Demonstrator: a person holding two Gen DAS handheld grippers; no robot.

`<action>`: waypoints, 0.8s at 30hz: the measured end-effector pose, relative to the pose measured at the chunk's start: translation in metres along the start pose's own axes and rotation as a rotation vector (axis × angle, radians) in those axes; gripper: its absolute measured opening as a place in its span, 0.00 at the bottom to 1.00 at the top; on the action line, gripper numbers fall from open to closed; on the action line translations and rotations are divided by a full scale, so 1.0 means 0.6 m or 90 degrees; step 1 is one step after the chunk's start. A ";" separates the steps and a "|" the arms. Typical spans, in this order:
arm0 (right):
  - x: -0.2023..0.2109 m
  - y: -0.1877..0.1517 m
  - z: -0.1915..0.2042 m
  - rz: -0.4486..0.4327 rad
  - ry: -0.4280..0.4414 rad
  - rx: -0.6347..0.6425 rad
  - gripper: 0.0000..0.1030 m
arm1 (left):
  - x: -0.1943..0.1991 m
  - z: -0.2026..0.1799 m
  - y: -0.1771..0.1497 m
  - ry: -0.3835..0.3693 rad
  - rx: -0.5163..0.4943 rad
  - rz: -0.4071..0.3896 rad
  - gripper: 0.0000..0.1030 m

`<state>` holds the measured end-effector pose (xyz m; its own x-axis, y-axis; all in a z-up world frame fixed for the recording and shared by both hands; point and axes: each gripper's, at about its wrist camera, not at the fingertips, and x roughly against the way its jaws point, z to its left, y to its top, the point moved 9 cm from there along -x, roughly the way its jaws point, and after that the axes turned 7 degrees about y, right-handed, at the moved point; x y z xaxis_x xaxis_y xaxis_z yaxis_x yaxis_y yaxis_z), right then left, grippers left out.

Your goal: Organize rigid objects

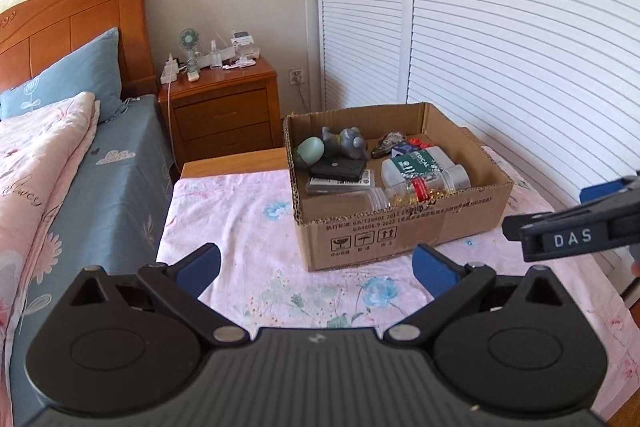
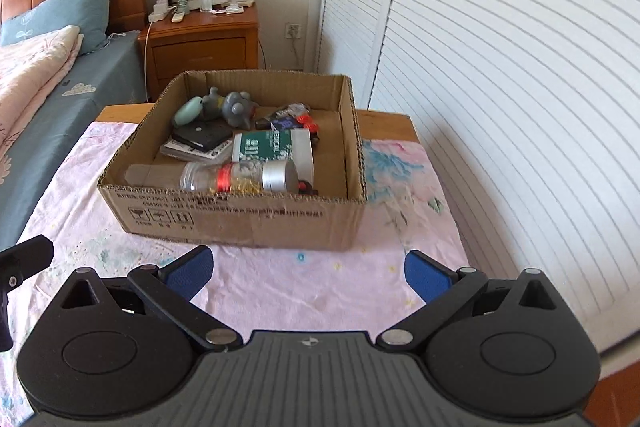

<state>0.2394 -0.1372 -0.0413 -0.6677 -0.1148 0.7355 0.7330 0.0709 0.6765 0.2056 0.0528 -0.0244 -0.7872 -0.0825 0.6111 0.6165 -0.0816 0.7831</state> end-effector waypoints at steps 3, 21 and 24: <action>0.018 -0.035 -0.011 0.010 0.009 -0.039 1.00 | 0.008 -0.011 -0.015 -0.010 0.013 0.026 0.99; 0.104 -0.050 -0.031 -0.034 0.007 -0.040 1.00 | 0.060 -0.046 -0.009 0.024 0.015 0.035 0.99; 0.108 -0.050 -0.030 -0.037 0.007 -0.036 1.00 | 0.059 -0.047 -0.008 0.028 0.015 0.036 0.99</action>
<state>0.1765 -0.1645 -0.0145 -0.7078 -0.1286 0.6946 0.6996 0.0081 0.7145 0.1751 0.0221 -0.0101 -0.7490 -0.1293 0.6499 0.6596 -0.0527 0.7497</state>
